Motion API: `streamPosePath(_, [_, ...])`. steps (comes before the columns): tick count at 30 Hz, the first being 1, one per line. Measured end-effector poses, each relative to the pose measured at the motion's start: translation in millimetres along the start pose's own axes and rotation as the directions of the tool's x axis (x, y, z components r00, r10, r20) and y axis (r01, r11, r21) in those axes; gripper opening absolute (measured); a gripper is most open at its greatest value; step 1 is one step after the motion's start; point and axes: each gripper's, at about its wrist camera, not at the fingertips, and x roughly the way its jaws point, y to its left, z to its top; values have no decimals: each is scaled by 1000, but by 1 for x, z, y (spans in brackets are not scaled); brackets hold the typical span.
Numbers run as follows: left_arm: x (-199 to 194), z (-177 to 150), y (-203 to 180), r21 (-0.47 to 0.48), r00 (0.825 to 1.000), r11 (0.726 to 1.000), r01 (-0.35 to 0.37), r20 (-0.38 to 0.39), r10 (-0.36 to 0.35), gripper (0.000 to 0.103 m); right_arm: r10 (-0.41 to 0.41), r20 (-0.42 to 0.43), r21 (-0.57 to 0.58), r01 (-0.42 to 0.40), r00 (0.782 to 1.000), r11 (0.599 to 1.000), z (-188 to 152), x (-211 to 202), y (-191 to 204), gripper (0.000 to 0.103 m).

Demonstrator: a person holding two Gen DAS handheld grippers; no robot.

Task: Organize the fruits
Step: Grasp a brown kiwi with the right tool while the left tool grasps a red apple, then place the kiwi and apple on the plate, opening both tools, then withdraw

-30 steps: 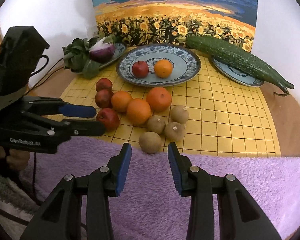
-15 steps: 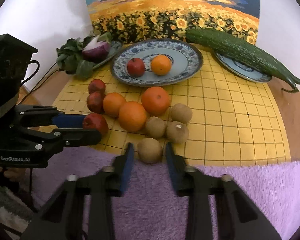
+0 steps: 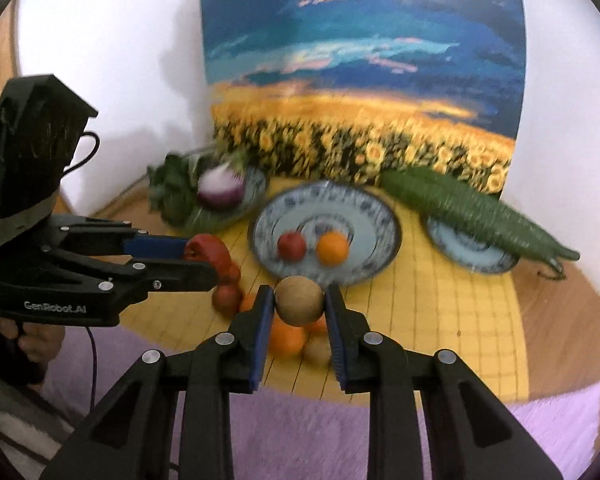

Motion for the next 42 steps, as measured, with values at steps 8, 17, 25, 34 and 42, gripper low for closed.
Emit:
streamPosePath(8, [41, 39, 31, -54, 995, 994, -95, 3, 96, 35, -5, -23, 115, 8, 1000, 993, 31, 35, -44, 27])
streamPosePath(17, [89, 37, 64, -162, 997, 986, -43, -69, 33, 35, 42, -146, 104, -27, 988, 994, 26, 113, -61, 27])
streamPosePath(25, [95, 35, 74, -252, 998, 967, -35, -61, 20, 56, 72, -158, 83, -60, 985, 995, 22, 112, -64, 29])
streamPosePath(34, [70, 38, 68, -241, 1000, 970, -29, -11, 27, 57, 130, -170, 40, -125, 977, 991, 18, 108, -45, 47])
streamPosePath(42, [41, 26, 50, -214, 1000, 977, -15, 17, 19, 57, 87, -120, 56, -81, 989, 995, 15, 72, -37, 47])
